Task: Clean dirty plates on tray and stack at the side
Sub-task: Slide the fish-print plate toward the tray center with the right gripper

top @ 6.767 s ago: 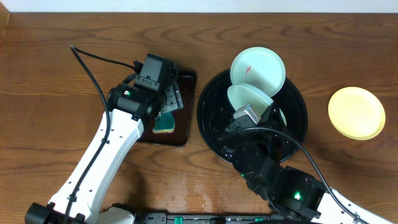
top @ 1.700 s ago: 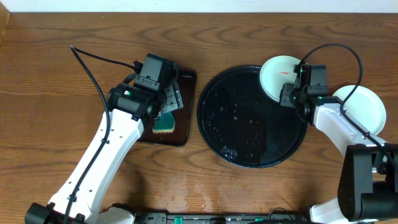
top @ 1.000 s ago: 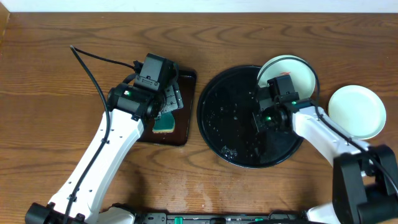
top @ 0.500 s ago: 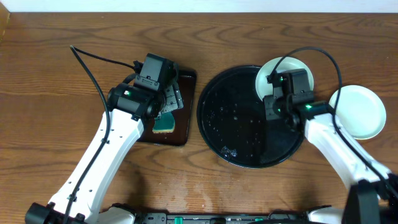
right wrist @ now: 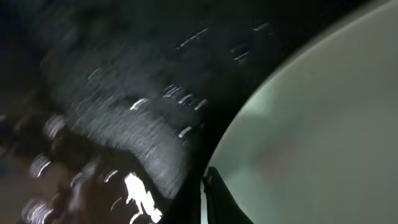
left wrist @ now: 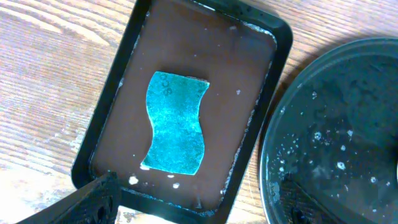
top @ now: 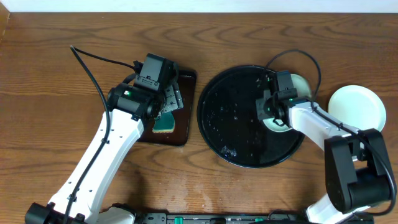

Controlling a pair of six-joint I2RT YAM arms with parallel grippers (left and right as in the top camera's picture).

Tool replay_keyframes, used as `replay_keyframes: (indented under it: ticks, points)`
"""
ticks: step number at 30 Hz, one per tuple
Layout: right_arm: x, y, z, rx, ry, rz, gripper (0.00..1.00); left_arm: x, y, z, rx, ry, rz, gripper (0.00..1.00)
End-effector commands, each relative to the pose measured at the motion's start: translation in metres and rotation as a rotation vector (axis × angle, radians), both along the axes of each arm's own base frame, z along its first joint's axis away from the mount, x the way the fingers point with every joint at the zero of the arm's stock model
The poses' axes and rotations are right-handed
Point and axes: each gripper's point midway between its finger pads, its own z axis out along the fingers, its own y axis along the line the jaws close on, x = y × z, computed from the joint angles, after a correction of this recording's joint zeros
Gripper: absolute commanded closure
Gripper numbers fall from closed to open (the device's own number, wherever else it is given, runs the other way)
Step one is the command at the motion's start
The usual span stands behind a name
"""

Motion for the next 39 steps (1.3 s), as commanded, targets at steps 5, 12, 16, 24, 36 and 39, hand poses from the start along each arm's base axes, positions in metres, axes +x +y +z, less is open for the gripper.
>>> replay_keyframes:
  ticks: [5,12,16,24,36,39]
  points:
    - [-0.055,0.047,0.023,0.054,0.061,0.337,0.99,0.004,0.001,0.007,0.001,-0.019,0.002,0.17]
    - [-0.041,0.039,0.089,0.095,-0.116,0.226,0.82,0.004,0.001,0.007,0.001,-0.019,0.002,0.18]
    - [-0.028,-0.009,0.104,0.062,-0.138,-0.149,0.7,0.004,0.001,0.007,0.001,-0.019,0.002,0.18]
    - [-0.059,-0.084,0.045,0.081,0.143,-0.833,0.55,0.004,0.001,0.007,0.001,-0.019,0.002,0.17]
    - [-0.039,-0.083,0.011,0.17,0.174,-1.066,0.45,0.004,0.001,0.007,0.001,-0.019,0.002,0.17]
    - [-0.041,-0.086,0.003,0.141,0.186,-1.076,0.48,0.004,0.001,0.007,0.002,-0.019,0.002,0.18]
